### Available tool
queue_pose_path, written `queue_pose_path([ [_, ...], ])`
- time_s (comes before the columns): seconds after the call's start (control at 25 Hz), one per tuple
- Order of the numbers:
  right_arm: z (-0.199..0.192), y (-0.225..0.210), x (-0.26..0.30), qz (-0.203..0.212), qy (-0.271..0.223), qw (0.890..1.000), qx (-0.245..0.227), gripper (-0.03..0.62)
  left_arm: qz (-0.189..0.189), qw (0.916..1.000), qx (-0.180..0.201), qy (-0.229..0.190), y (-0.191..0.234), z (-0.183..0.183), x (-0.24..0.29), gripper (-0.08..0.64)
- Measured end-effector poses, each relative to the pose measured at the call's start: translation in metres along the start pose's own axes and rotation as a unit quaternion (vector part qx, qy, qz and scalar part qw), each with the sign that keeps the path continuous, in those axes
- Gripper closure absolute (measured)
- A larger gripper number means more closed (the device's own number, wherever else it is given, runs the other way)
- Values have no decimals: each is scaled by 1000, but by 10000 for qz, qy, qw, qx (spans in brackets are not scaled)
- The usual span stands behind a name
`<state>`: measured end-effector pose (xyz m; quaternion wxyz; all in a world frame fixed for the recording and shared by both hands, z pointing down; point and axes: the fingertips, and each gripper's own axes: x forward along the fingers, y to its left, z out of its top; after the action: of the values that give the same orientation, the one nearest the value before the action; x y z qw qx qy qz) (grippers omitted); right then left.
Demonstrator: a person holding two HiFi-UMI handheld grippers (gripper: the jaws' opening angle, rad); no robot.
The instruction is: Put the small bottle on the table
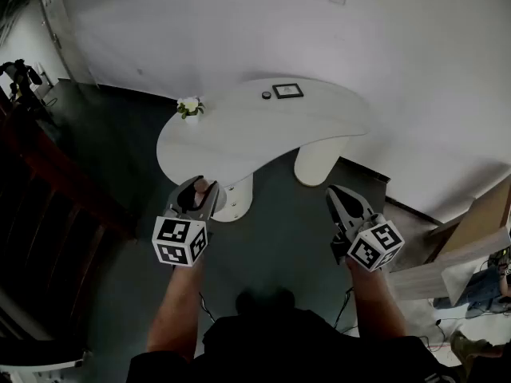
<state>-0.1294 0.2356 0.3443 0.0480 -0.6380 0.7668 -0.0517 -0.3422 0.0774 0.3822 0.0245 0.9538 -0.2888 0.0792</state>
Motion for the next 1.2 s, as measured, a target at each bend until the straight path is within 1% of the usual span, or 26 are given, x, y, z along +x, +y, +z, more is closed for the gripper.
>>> queue_pose_path([
  [0.16,4,-13,-14,-28,-10,10000,-37,581,-21,10000,-7,1,-19,4,7,411],
  [0.32,7,-17,-28,70,-17,9999,-107,581,-46,10000,-25,7,-39,6,11,411],
  [0.4,9,-21,-35,124,-86,9999,15,583,-64,10000,-33,-4,-48,8,16,411],
  [0.52,7,-31,-46,181,-182,9991,347,581,-100,9999,-23,2,-60,9,25,411],
  [0.6,3,-41,-54,156,-185,9988,436,581,-117,9999,-2,14,-69,9,31,411],
  [0.8,0,-71,-78,35,-106,9993,365,581,-76,9999,28,71,-89,10,49,411],
  [0.92,2,-94,-96,-115,-52,9997,225,581,-55,10000,41,47,-104,12,62,411],
  [1.04,4,-108,-108,-202,-53,9997,161,581,-50,10000,-33,-6,-118,12,69,411],
  [1.2,5,-119,-114,-174,-8,9996,205,581,-76,9999,-136,34,-131,6,75,411],
])
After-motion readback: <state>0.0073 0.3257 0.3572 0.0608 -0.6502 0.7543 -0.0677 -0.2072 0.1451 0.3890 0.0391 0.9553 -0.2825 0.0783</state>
